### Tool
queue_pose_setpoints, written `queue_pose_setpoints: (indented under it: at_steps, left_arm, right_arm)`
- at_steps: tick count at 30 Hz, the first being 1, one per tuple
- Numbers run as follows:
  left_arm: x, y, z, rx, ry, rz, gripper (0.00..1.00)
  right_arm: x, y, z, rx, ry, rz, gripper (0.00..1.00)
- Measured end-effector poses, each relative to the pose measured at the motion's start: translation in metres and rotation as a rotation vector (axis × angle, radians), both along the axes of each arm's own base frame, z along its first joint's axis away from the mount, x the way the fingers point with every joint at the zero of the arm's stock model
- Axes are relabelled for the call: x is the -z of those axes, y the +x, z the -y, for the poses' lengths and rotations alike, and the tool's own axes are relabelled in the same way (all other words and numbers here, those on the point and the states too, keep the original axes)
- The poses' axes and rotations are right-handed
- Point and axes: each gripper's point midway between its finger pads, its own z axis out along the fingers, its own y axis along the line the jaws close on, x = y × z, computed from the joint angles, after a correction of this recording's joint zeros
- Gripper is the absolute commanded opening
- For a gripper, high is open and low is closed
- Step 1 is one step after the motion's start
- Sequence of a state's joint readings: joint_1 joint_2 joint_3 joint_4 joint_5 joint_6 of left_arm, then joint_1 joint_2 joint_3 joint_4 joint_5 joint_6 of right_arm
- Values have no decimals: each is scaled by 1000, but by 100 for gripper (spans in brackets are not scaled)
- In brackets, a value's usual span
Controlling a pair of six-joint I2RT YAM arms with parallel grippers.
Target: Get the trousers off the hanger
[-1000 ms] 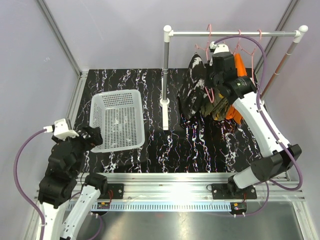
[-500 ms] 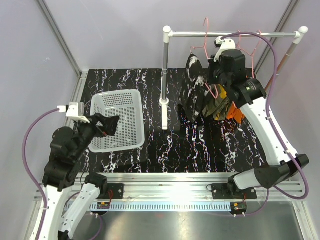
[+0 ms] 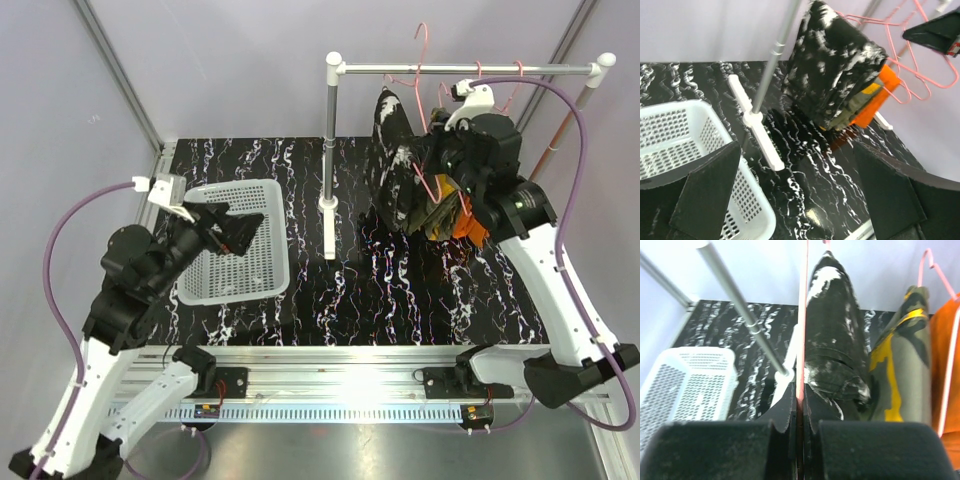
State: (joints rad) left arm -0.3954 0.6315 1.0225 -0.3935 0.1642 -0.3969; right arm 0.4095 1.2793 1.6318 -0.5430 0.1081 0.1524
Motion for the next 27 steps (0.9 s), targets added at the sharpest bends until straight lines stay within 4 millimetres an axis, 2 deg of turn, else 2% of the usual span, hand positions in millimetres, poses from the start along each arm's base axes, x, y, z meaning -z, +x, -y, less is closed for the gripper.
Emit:
queue_pose_setpoints:
  at_steps: [4,6,8,12,15,18,27]
  left_arm:
    - [-28,-2,24,68,42,36,99]
    - [-31,-2,37,95,61,43,99]
    - [-26,-6,55,133,95,35,99]
    - [-14,-27,107,249,195,49,99]
    - [-6,-48,145,330,257,94,99]
    - [-4,-59,174,373,286,145,99]
    - [21,-55,242,399,376,178,99]
  right_arm:
    - [-3,-25,-2,-46,60,3,0]
    - [-3,-42,-1,-73,91,5,0]
    - [-5,-62,-1,-106,130,13,0]
    - [-7,-101,1,-165,208,24,0]
    - [-9,-124,1,-207,256,30,0]
    - [-13,-145,1,-249,295,32,0]
    - [-26,-204,1,-368,392,38,0]
